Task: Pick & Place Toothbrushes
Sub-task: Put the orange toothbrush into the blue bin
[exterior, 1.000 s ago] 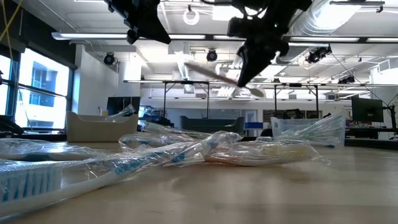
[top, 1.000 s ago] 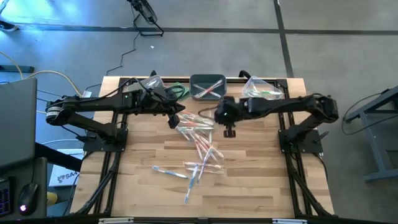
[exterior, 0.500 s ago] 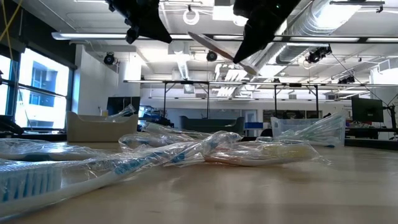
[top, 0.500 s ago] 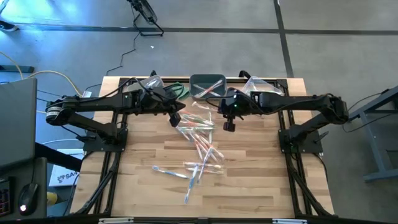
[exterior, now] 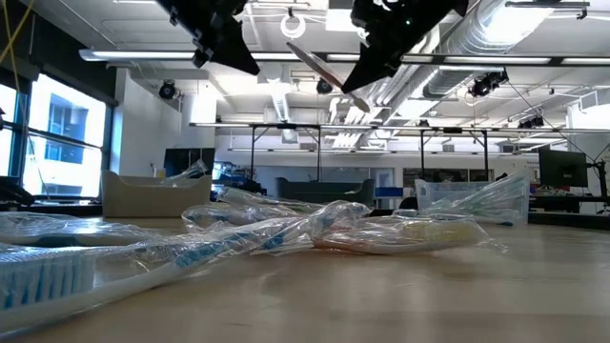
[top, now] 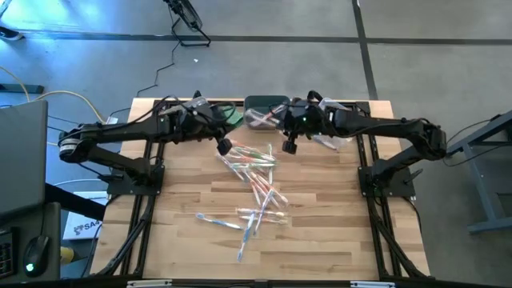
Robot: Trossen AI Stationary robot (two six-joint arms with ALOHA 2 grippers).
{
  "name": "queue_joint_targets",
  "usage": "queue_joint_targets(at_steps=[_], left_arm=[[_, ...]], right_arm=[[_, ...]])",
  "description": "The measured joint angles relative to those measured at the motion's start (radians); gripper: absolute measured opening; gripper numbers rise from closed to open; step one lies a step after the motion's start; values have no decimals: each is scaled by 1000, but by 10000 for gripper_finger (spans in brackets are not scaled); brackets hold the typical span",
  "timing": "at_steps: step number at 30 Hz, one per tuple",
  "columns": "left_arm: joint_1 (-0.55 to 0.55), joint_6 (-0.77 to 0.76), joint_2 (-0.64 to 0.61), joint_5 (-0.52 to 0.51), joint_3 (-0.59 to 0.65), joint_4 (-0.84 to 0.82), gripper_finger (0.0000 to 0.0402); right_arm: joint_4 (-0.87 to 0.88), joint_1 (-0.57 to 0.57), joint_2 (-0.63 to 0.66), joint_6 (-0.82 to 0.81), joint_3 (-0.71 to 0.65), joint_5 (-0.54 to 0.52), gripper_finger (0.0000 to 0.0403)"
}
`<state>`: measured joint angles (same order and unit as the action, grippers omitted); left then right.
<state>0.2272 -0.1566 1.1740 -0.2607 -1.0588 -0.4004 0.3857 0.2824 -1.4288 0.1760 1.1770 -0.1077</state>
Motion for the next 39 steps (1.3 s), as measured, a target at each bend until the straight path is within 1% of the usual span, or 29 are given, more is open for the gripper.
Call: queue_joint_targets(at_steps=[3,8,14,19,22,27,33,36,39], left_arm=[[45,36,0,14,0,0,0],[121,85,0,15,0,1,0],[197,108,0,16,0,2,0],[244,127,0,16,0,2,0],[264,150,0,17,0,2,0],[294,153,0,18,0,2,0],[306,161,0,18,0,1,0],[305,178,0,18,0,1,0],[305,179,0,18,0,1,0]], right_arm=[[-52,40,-2,26,0,30,5],[-112,98,-5,39,0,49,5],[-171,162,-76,39,0,124,5],[-201,194,-147,53,3,141,5],[-198,208,-191,89,35,142,5],[-179,228,-286,121,143,168,5],[-76,267,-409,161,283,169,5],[-24,285,-448,169,318,170,5],[13,306,-470,169,320,188,5]])
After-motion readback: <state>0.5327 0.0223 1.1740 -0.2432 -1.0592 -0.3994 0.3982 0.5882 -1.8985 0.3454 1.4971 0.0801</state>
